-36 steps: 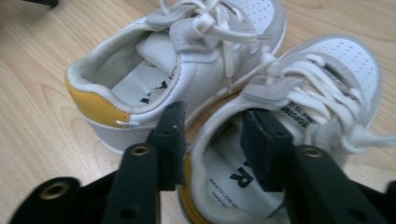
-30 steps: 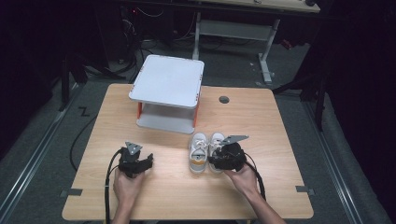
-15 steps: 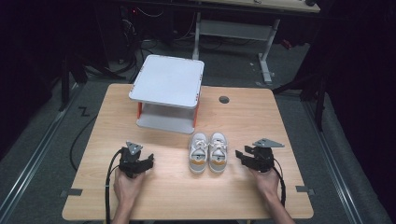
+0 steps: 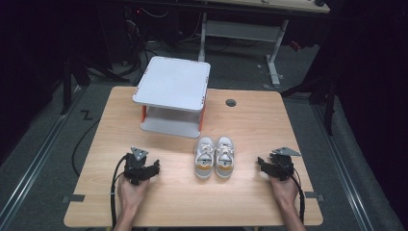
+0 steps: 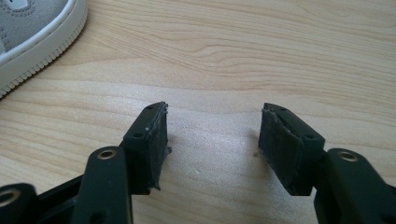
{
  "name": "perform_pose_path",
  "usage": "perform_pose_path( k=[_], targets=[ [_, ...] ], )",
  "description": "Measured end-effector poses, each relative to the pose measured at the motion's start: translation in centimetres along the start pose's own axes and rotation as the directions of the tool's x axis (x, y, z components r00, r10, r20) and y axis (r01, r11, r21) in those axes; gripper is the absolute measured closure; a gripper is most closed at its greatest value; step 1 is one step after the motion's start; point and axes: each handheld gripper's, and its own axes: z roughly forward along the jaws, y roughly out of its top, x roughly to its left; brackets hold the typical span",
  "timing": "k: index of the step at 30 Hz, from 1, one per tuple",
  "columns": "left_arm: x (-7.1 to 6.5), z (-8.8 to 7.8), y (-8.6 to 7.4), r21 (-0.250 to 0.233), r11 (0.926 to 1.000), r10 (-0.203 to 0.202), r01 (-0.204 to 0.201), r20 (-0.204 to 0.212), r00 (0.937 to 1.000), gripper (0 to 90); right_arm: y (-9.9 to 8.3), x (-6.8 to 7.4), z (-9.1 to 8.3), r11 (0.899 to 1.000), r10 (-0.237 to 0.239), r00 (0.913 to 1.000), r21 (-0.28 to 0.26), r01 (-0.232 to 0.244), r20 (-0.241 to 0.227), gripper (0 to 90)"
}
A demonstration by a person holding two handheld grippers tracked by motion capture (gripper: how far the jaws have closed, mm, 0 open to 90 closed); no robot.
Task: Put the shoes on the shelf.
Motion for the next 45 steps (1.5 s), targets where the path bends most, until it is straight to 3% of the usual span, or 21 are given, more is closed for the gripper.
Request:
perform_pose_path(
  k=[8, 14, 18, 25, 28, 30, 35, 37, 43, 45],
  targets=[
    [-1.5, -1.3, 1.2, -0.032, 0.9993, 0.022, -0.02, 0.074, 0.997, 31.4, 0.0, 0.0, 0.0, 1.0, -0.003, 1.0, 0.002, 0.003, -0.007, 39.1],
    [-4.2, -2.6, 2.4, -0.067, 0.9942, 0.094, -0.084, 0.148, 0.9846, 31.8, 0.0, 0.1, 0.0, 1.0, -0.003, 1.0, 0.004, 0.003, -0.01, 38.3],
    [-6.4, -3.4, 3.5, -0.076, 0.9916, 0.12, -0.105, 0.228, 0.9662, 32.7, 0.0, 0.0, 0.0, 1.0, -0.004, 0.9999, 0.003, 0.004, -0.009, 38.4],
    [-9.6, -3.5, 4.8, -0.079, 0.9904, 0.132, -0.113, 0.304, 0.9436, 37.4, 0.0, 0.0, 0.0, 1.0, -0.003, 0.9999, 0.002, 0.003, -0.01, 38.4],
    [-10.8, -3.2, 5.4, -0.061, 0.992, 0.125, -0.111, 0.356, 0.9259, 39.2, 0.0, 0.0, 0.0, 1.0, -0.004, 0.9999, 0.003, 0.004, -0.011, 38.4],
    [-11.8, -2.9, 5.8, -0.044, 0.9887, 0.149, -0.144, 0.375, 0.9149, 39.2, 0.0, 0.0, 0.0, 1.0, -0.004, 0.9999, 0.002, 0.004, -0.011, 38.4],
    [-14.1, -2.1, 6.3, -0.004, 0.9762, 0.201, -0.217, 0.385, 0.9007, 38.9, 0.0, 0.0, 0.0, 1.0, -0.005, 0.9999, 0.003, 0.005, -0.011, 38.4],
    [-14.8, -1.6, 6.5, 0.019, 0.9769, 0.189, -0.213, 0.39, 0.9014, 38.6, 0.0, 0.0, 0.0, 1.0, -0.005, 0.9999, 0.003, 0.005, -0.01, 38.4],
    [-15.6, -0.3, 7.1, 0.055, 0.9867, 0.118, -0.153, 0.409, 0.9051, 36.3, 0.0, 0.0, 0.1, 1.0, -0.008, 0.9999, 0.002, 0.008, -0.011, 38.4],
    [-15.7, 0.1, 7.3, 0.072, 0.9871, 0.102, -0.143, 0.403, 0.9093, 36.3, 0.0, 0.0, 0.0, 1.0, -0.006, 0.9999, 0.003, 0.006, -0.011, 38.4]
  ],
)
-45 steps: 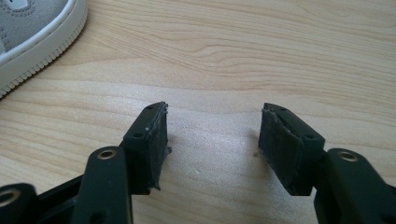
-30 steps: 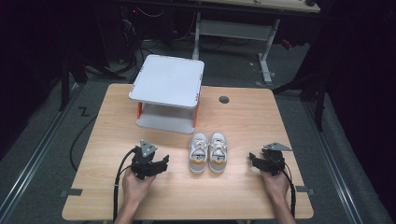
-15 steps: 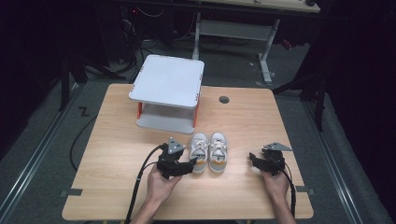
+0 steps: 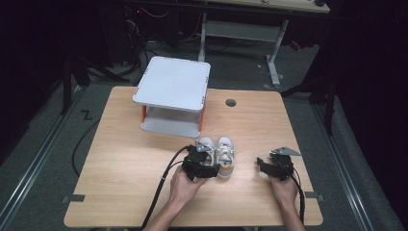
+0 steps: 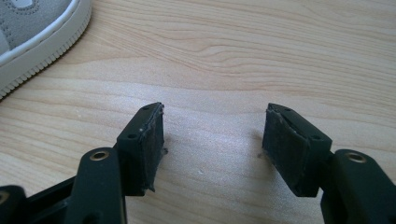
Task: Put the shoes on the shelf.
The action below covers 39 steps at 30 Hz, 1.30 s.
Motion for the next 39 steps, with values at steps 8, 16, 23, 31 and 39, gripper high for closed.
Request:
perform_pose_path(
  k=[8, 16, 23, 31, 39],
  targets=[
    [0.1, 1.2, 0.7, 0.025, 0.9974, -0.067, 0.067, -0.001, 0.9977, 37.8, 0.0, 0.0, 0.0, 1.0, -0.003, 1.0, 0.0, 0.003, 0.0, 38.4],
    [0.1, 1.3, 1.2, 0.03, 0.9955, -0.09, 0.09, 0.003, 0.9959, 38.8, 0.0, 0.0, 0.0, 1.0, -0.003, 1.0, 0.0, 0.003, 0.0, 38.4],
    [0.3, 1.4, 1.4, 0.028, 0.9915, -0.128, 0.127, 0.027, 0.9914, 39.5, 0.0, 0.0, 0.0, 1.0, -0.003, 1.0, 0.0, 0.003, 0.0, 38.4],
    [0.1, 2.0, 1.7, 0.021, 0.9915, -0.129, 0.129, 0.025, 0.9913, 43.2, 0.0, 0.0, 0.0, 1.0, -0.003, 1.0, -0.001, 0.003, 0.0, 38.4],
    [-0.6, 3.4, 1.7, 0.025, 0.9996, -0.011, 0.013, -0.063, 0.9979, 50.0, 0.0, 0.0, 0.0, 1.0, -0.003, 1.0, -0.001, 0.003, 0.0, 38.4]
  ],
)
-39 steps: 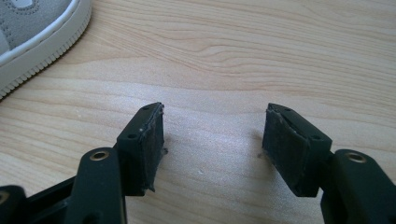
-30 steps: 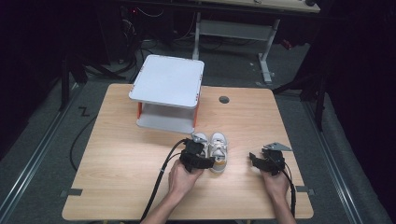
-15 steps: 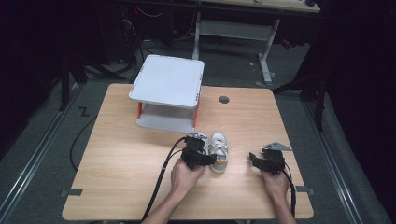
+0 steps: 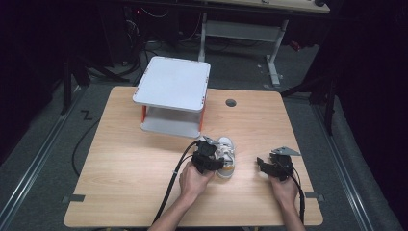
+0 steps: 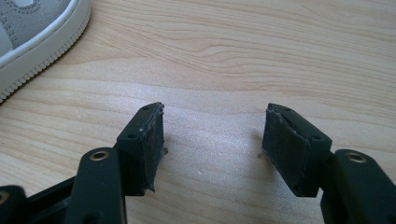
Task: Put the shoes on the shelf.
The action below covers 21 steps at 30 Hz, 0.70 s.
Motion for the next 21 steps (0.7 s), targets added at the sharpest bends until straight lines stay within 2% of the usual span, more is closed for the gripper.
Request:
perform_pose_path(
  k=[5, 6, 11, 18, 21],
  targets=[
    [0.16, 0.29, 0.01, 0.001, 1.0, 0.004, -0.004, 0.023, 0.9997, 57.0, 0.0, 0.0, 0.0, 1.0, 0.0, 1.0, 0.0, 0.0, 0.0, 38.4],
    [0.11, 0.28, 0.02, 0.002, 1.0, 0.005, -0.005, 0.021, 0.9998, 60.5, 0.0, 0.01, 0.0, 1.0, 0.0, 1.0, 0.0, 0.0, 0.0, 38.4],
    [-0.17, 0.15, 0.03, 0.008, 0.9997, 0.022, -0.022, 0.004, 0.9997, 64.6, 0.0, 0.01, 0.0, 1.0, 0.001, 1.0, 0.0, -0.001, 0.0, 38.3],
    [0.11, -0.22, -0.22, 0.008, 1.0, 0.005, -0.005, 0.029, 0.9996, 71.0, 0.0, 0.04, -0.01, 1.0, 0.002, 1.0, 0.002, -0.002, -0.001, 38.2],
    [-0.1, -0.31, -0.35, 0.002, 0.9998, 0.02, -0.02, 0.019, 0.9996, 73.4, 0.0, 0.04, -0.01, 1.0, 0.002, 1.0, 0.002, -0.002, -0.001, 37.8]
  ],
)
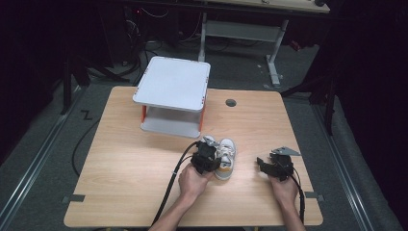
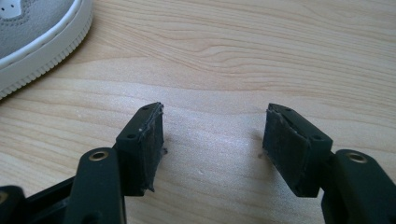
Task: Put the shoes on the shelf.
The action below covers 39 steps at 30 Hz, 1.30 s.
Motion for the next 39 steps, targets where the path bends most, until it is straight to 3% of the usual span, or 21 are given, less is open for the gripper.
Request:
perform_pose_path(
  k=[8, 13, 24, 28, 39],
  targets=[
    [0.5, -0.3, -0.2, -0.004, 1.0, -0.003, 0.003, 0.005, 1.0, 78.8, 0.0, 0.0, 0.0, 1.0, -0.003, 1.0, 0.0, 0.003, -0.002, 37.3],
    [0.4, -0.5, -0.3, -0.012, 0.9996, 0.024, -0.024, 0.012, 0.9996, 79.8, 0.0, 0.0, 0.0, 1.0, -0.003, 1.0, 0.0, 0.003, -0.001, 37.1],
    [1.0, -1.7, -0.9, -0.03, 0.9992, 0.029, -0.027, 0.068, 0.9973, 80.9, 0.0, 0.0, 0.0, 1.0, -0.004, 1.0, 0.003, 0.004, 0.001, 35.6],
    [1.3, -2.5, -1.1, -0.042, 0.9987, 0.032, -0.028, 0.088, 0.9956, 81.0, 0.0, 0.1, 0.0, 1.0, -0.004, 1.0, 0.003, 0.004, 0.002, 35.5],
    [3.1, -5.8, -1.9, -0.095, 0.9953, 0.025, -0.018, 0.08, 0.9965, 80.9, 0.0, 0.0, 0.0, 1.0, -0.003, 1.0, 0.003, 0.003, 0.002, 35.3]
  ],
)
